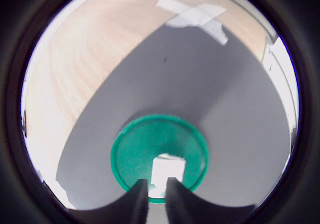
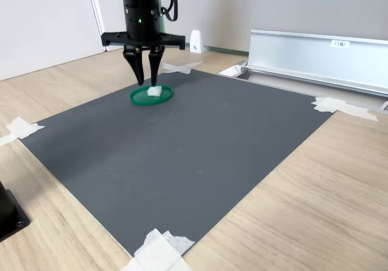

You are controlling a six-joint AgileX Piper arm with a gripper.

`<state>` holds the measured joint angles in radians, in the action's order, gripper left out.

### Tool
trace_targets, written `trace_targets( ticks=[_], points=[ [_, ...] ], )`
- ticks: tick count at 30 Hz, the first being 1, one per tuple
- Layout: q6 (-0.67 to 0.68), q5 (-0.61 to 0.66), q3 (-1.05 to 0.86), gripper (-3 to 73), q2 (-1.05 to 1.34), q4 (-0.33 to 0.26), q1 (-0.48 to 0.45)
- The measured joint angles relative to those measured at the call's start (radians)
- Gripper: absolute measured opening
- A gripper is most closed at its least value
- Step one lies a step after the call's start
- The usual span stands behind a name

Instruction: Grasp a white terminal and put it on the green lid.

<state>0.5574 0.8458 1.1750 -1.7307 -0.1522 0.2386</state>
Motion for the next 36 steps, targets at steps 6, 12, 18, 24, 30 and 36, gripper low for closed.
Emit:
trace_targets(
  ticks=[6, 12, 18, 24, 30, 36],
  points=[
    [-0.056, -0.106, -0.028, -0.3, 0.121, 0.027, 0.0],
    [-0.225, -0.366, -0.168, -0.5, 0.324, 0.187, 0.0],
    [-0.425, -0.417, -0.258, -0.5, 0.467, 0.364, -0.001],
    [-0.779, -0.375, -0.33, -0.5, 0.607, 0.513, -0.085],
    [-0.944, -0.437, -0.487, -0.7, 0.887, 0.653, -0.19],
    [-0.947, -0.439, -0.647, -0.7, 1.197, 0.661, -0.227]
  ],
)
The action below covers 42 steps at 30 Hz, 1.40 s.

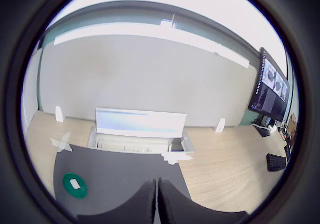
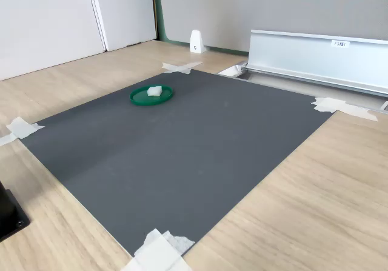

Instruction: Grasp a white terminal and put it on the green lid.

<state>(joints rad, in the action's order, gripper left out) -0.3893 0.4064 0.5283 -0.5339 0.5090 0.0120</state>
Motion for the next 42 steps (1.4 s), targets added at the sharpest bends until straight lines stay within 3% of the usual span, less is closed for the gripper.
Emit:
trace_targets(
  ticks=[5, 14, 16, 26, 42],
  points=[
    [0.026, -0.002, -0.125, -0.8, 0.209, -0.066, -0.004],
    [0.312, -0.001, -0.306, -0.8, 0.426, -0.309, -0.004],
    [0.34, -0.005, -0.333, -0.8, 0.455, -0.336, -0.004],
    [0.356, -0.062, -0.488, -0.8, 0.545, -0.372, -0.004],
    [0.356, -0.063, -0.496, -0.8, 0.545, -0.38, -0.004]
  ],
)
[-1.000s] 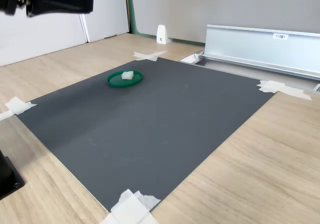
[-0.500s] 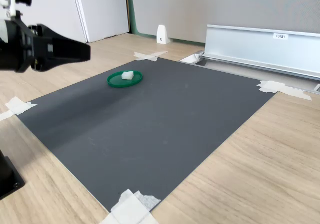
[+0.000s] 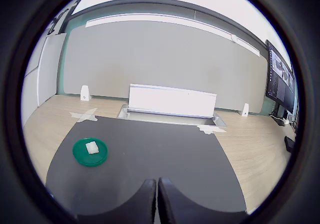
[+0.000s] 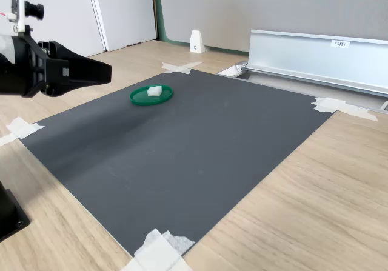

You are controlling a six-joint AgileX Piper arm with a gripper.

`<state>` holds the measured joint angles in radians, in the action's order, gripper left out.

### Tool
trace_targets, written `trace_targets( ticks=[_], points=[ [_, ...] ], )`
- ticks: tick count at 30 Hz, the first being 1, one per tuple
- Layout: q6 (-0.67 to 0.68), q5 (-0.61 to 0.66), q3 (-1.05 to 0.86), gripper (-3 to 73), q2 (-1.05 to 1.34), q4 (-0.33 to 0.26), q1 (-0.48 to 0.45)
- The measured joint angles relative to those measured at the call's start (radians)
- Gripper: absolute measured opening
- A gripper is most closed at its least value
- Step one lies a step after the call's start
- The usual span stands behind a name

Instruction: Grasp a white terminal and put it on the green lid.

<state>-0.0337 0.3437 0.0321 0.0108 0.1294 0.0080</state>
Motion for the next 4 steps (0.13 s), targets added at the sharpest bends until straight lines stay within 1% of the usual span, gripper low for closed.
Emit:
trace_targets(
  ticks=[4],
  points=[
    [0.0, -0.001, 0.0, -0.8, 0.0, 0.0, 0.0]
  ],
)
